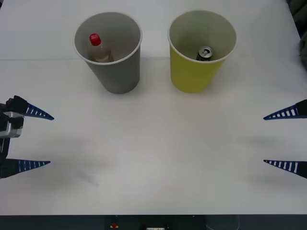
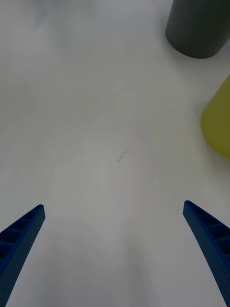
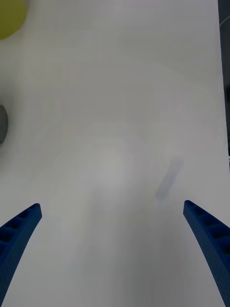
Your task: Put the can into the green bin and the plastic bottle into the gray bin
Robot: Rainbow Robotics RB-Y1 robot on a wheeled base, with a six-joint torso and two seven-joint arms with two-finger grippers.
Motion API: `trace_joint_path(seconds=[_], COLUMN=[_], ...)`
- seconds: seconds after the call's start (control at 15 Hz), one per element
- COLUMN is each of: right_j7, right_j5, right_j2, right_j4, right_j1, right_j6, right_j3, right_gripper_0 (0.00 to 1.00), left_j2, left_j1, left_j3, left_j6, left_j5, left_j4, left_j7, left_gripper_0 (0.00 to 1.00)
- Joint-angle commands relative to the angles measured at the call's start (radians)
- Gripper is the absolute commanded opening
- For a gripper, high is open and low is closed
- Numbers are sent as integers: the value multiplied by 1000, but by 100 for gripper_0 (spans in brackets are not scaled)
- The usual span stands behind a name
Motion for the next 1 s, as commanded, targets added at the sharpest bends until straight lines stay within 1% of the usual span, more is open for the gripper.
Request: trace_joint_path(seconds=[0.07,0.53,1.0], right_j7=[0,0,0], right_j5=[0,0,0], right_j2=[0,0,0], right_j4=[0,0,0], right_j1=[0,0,0], right_j6=[0,0,0], right_j3=[0,0,0], right_gripper_0=[100,100,100], left_j2=[13,10,-45], left_j1=[0,0,0], left_j3=[0,-1,-3], left_j6=[-2,-4,-19], left_j5=[32,51,66], left_j4=[38,64,65], left_j7=[-26,-26,-28], left_gripper_0=[100,100,100])
